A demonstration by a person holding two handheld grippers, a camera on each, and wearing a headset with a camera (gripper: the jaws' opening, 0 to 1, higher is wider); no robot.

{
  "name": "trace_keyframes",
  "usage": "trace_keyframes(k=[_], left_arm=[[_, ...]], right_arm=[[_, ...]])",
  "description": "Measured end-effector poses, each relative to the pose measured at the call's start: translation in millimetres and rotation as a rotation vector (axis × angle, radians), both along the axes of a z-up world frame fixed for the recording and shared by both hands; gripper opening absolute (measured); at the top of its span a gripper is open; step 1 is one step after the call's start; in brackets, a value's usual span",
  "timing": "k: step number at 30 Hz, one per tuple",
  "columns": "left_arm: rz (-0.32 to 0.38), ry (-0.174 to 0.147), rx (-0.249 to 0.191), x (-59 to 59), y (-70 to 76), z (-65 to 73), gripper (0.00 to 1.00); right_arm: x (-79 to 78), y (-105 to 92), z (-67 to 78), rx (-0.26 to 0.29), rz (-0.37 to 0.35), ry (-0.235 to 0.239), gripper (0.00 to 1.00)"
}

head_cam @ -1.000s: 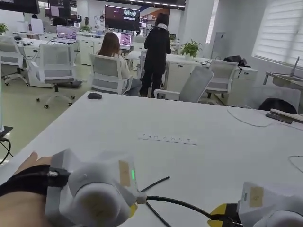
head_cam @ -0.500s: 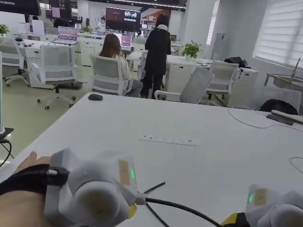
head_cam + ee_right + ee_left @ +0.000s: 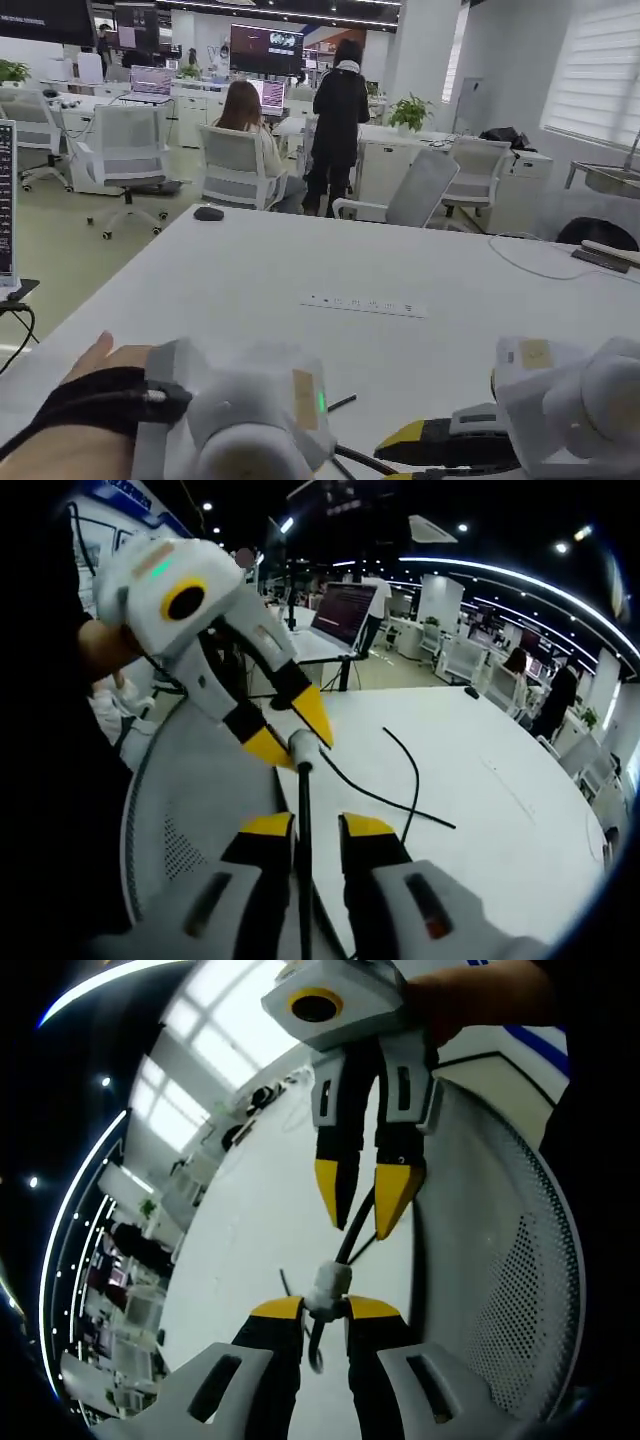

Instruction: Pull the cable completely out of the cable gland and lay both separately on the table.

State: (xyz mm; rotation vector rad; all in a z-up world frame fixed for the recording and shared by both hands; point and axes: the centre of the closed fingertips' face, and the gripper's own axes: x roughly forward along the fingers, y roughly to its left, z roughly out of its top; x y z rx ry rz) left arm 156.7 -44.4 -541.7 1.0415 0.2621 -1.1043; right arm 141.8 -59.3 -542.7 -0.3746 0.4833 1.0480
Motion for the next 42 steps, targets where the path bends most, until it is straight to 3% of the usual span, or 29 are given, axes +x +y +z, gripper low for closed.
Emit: trace_keyframes(k=[3, 7, 22, 42], left_arm=[[-0.007, -0.001, 0.0, -2.7, -2.4, 0.0, 0.17], [-0.001, -0.002, -0.007, -1.9, -1.2, 1.6, 0.17], [0.01, 0.025, -0.007, 1.3, 5.1, -6.3, 0.16], [0.062, 0.022, -0.009, 12.5, 21.8, -5.5, 0.17]], right_arm=[[-0.2, 7.2, -0.9, 0.002, 0.009, 0.003, 0.14], [-3.8, 11.3, -0.6, 0.015, 0.027, 0.012, 0.03], [-11.8, -6.2, -14.6, -0.019, 0.007, 0.028, 0.02], [-16.1, -40.8, -51.1, -0.152, -0.022, 0.07, 0.02]])
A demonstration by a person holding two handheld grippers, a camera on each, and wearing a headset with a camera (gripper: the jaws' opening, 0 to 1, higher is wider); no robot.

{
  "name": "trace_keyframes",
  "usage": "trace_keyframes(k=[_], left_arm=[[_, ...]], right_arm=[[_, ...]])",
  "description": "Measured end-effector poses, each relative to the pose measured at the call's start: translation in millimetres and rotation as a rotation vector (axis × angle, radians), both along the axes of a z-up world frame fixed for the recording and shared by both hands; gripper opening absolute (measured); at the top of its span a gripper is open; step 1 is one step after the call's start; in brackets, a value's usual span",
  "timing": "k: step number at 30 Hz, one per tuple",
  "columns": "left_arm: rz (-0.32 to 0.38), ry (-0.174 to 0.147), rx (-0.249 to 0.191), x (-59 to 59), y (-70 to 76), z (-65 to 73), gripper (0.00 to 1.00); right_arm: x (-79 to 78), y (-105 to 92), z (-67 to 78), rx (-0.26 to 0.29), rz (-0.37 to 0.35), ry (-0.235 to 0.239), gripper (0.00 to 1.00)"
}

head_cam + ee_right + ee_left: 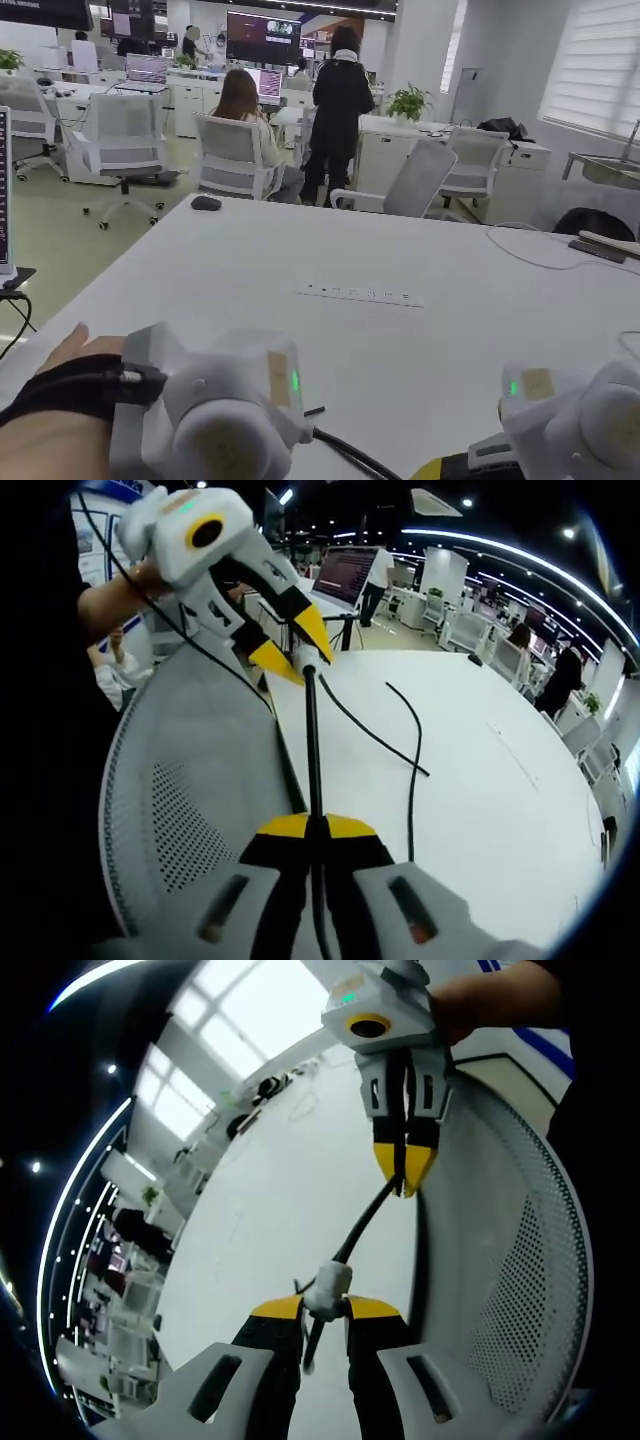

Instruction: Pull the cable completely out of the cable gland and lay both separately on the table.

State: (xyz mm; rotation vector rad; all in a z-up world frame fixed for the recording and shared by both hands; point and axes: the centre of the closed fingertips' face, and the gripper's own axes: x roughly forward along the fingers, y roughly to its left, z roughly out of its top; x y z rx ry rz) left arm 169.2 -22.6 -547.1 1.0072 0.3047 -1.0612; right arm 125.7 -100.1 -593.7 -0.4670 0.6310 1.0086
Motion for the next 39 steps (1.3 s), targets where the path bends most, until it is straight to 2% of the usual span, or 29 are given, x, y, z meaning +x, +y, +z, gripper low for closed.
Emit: trace_keyframes(k=[5, 12, 16, 21, 24, 28, 29, 32, 35, 37, 39], left_arm=[[0.009, 0.0, -0.001, 1.3, 2.7, 0.9, 0.17], [0.02, -0.002, -0.003, 2.8, 5.9, 2.8, 0.17], [0.024, -0.003, -0.007, 3.1, 7.1, 4.2, 0.17], [0.024, 0.001, -0.004, 2.6, 6.8, 3.7, 0.16], [0.021, 0.005, -0.004, 1.4, 5.4, 3.4, 0.16], [0.024, 0.007, 0.002, 1.7, 6.2, 3.2, 0.17], [0.024, 0.008, 0.007, 1.5, 6.6, 2.6, 0.17], [0.021, 0.011, 0.008, 0.4, 6.0, 1.7, 0.17], [0.017, 0.015, 0.009, -1.8, 3.6, -0.4, 0.17], [0.014, 0.016, 0.013, -2.9, 2.5, -1.5, 0.17], [0.013, 0.016, 0.012, -3.6, 1.9, -1.3, 0.17]], right_arm=[[2.2, -9.0, -7.9, -0.014, -0.028, 0.03, 0.02], [5.2, -29.4, -22.4, -0.1, -0.063, 0.045, 0.02], [5.7, -35.2, -29.5, -0.116, -0.078, 0.055, 0.02], [11.8, -48.3, -42.7, -0.16, -0.119, 0.071, 0.03], [12.7, -50.1, -42.6, -0.169, -0.135, 0.082, 0.06], [11.6, -45.5, -39.8, -0.189, -0.117, 0.076, 0.2], [11.2, -42.1, -37.4, -0.176, -0.112, 0.077, 0.2], [11.7, -20.5, -19.1, -0.075, -0.098, 0.057, 0.22], [14.8, 5.2, 8.5, 0.043, -0.075, 0.009, 0.21], [14.5, 21.4, 25.7, 0.137, -0.06, 0.004, 0.2], [15.5, 33.5, 39.9, 0.194, -0.05, -0.01, 0.19]])
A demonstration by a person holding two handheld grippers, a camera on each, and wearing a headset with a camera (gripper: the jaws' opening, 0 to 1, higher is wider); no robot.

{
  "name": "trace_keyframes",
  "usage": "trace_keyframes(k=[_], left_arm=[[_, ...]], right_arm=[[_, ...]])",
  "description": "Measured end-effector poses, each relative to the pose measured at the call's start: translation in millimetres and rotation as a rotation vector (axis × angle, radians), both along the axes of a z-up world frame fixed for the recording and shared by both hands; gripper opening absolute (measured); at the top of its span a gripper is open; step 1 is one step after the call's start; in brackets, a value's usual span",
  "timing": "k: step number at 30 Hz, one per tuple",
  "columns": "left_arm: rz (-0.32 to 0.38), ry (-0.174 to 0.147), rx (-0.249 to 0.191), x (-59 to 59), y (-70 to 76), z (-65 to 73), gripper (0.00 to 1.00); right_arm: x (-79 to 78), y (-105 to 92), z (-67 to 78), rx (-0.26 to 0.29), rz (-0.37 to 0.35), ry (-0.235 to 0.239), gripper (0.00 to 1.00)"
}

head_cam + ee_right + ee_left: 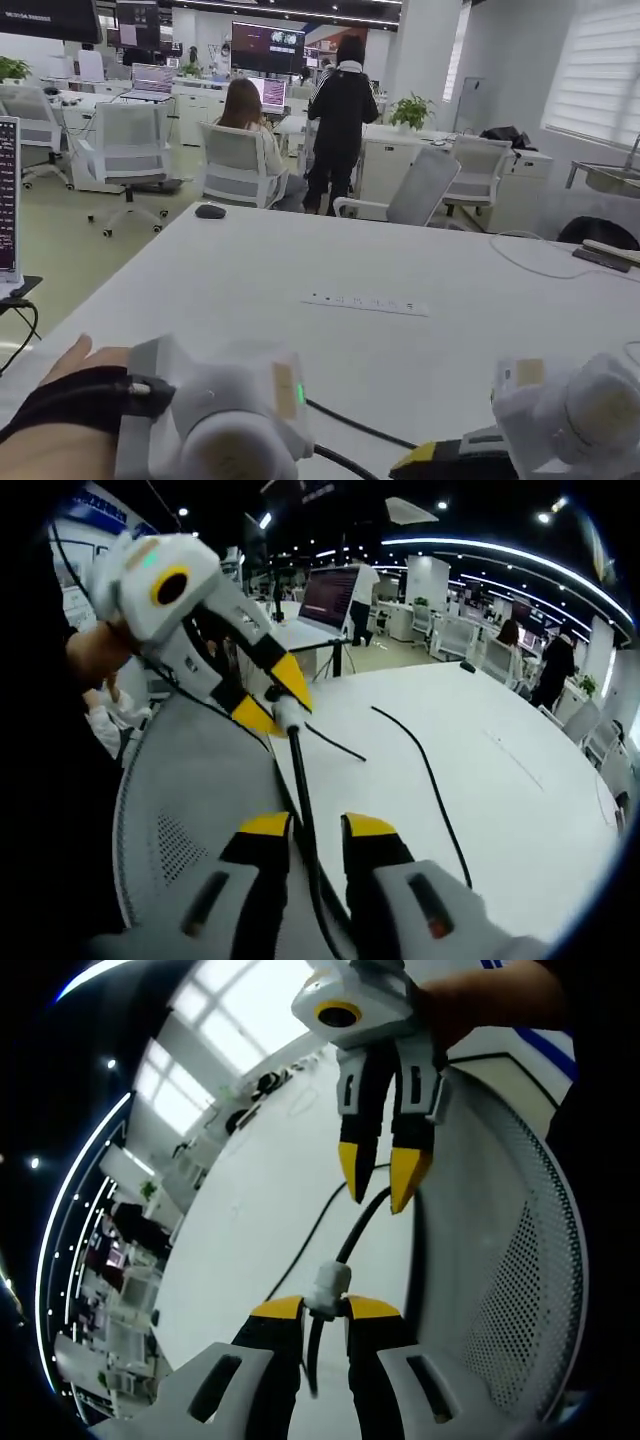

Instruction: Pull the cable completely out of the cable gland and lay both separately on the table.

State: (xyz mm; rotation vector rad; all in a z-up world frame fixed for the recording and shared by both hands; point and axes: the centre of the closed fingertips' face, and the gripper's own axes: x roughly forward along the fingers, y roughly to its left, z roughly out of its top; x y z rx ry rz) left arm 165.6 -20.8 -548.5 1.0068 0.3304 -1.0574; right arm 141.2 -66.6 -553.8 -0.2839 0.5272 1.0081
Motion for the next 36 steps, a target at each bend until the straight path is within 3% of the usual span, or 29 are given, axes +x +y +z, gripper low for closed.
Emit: trace_keyframes(k=[3, 5, 8, 15, 18, 24, 31, 36], left_arm=[[0.0, -0.009, -0.006, 0.2, -0.9, 1.1, 0.17], [0.003, -0.004, -0.009, -0.3, -1.0, 0.5, 0.17], [0.002, -0.007, -0.012, -1.9, -1.5, -0.3, 0.17], [-0.008, -0.01, -0.024, -6.3, -4.0, 1.2, 0.17], [-0.008, -0.012, -0.027, -6.8, -4.1, 1.7, 0.17], [-0.003, -0.006, -0.029, -6.0, -2.2, 1.0, 0.17], [0.006, -0.001, -0.028, -4.2, 0.4, -1.0, 0.17], [0.009, 0.001, -0.029, -4.6, 0.0, -1.3, 0.17]], right_arm=[[-0.7, 14.8, 13.3, 0.021, 0.008, -0.022, 0.16], [-1.6, 23.8, 16.6, 0.0, 0.03, -0.05, 0.17], [2.4, 25.6, 12.9, -0.065, 0.035, -0.089, 0.16], [3.0, 32.1, 12.5, -0.082, 0.048, -0.101, 0.12], [1.0, 34.5, 13.9, -0.08, 0.069, -0.112, 0.04], [0.9, 32.6, 13.0, -0.088, 0.074, -0.134, 0.04], [-0.4, 16.6, -2.1, -0.159, 0.055, -0.131, 0.03], [-1.2, 8.2, -8.5, -0.176, 0.041, -0.12, 0.03]])
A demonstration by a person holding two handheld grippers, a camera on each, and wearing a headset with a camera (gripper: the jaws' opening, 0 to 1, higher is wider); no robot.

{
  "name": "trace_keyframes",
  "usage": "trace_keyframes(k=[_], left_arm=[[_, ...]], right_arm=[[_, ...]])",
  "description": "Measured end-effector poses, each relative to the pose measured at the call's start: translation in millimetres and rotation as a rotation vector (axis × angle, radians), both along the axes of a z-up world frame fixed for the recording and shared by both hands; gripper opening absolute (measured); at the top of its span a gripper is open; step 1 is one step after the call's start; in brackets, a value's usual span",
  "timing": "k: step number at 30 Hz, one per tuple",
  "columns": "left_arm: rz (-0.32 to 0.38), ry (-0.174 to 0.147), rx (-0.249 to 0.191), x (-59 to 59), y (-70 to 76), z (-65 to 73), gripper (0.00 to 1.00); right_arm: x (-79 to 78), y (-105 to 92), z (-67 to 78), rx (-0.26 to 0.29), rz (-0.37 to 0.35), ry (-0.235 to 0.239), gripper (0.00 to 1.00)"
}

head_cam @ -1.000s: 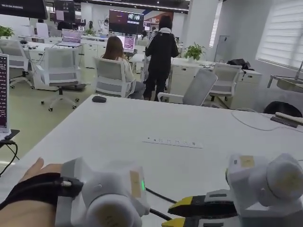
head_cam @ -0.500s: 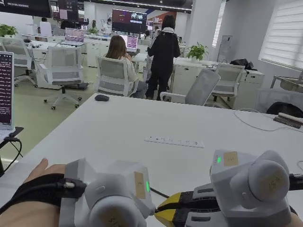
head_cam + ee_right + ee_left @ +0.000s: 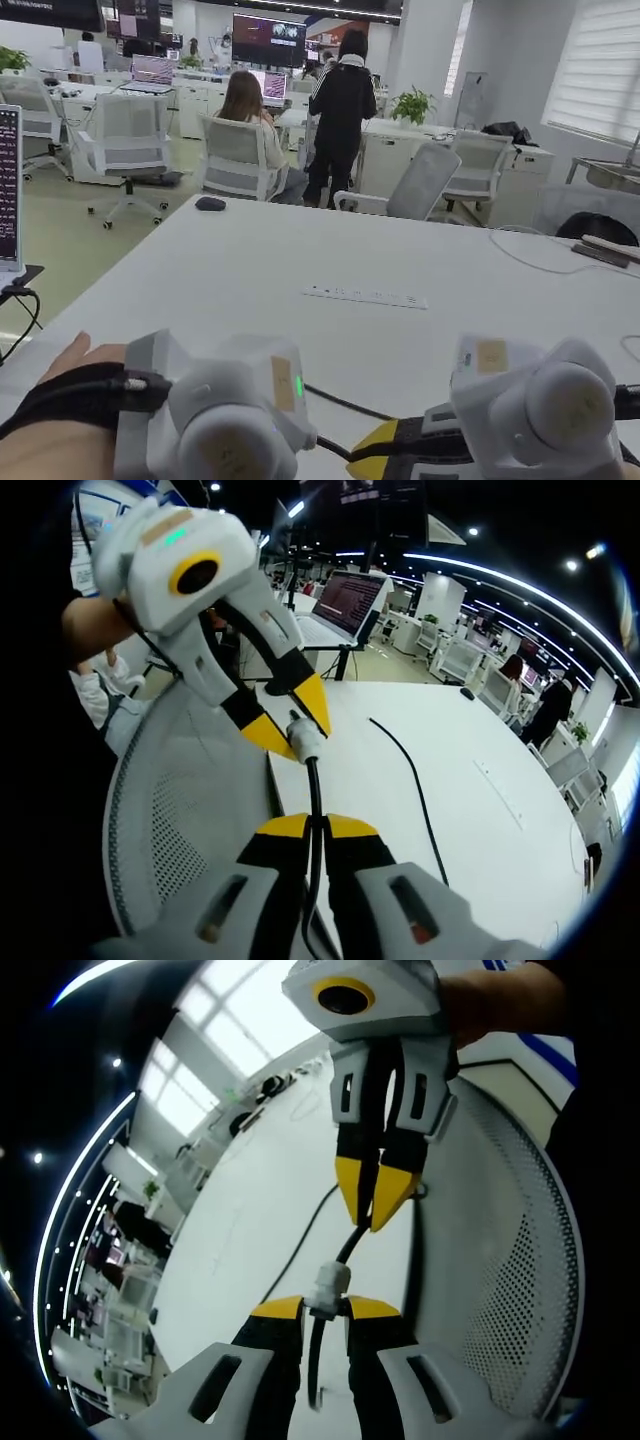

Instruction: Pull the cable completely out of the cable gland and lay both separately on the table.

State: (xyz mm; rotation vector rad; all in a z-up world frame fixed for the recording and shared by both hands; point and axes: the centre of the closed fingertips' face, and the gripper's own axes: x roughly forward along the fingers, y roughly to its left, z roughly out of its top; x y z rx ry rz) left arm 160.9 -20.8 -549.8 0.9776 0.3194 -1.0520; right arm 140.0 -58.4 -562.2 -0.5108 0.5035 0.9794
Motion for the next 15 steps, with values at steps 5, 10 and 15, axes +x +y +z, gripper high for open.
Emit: trace_keyframes(k=[5, 10, 15], left_arm=[[0.003, 0.001, 0.0, 0.0, 0.6, 0.5, 0.17], [0.004, 0.001, -0.002, 0.0, 1.7, 2.2, 0.17], [0.006, -0.003, -0.002, 0.6, 1.8, 3.6, 0.17]], right_arm=[[0.1, -9.5, -6.5, -0.017, -0.017, 0.009, 0.03], [-0.3, -20.3, -13.7, -0.032, -0.037, 0.024, 0.03], [-0.1, -30.3, -21.0, -0.067, -0.053, 0.03, 0.03]])
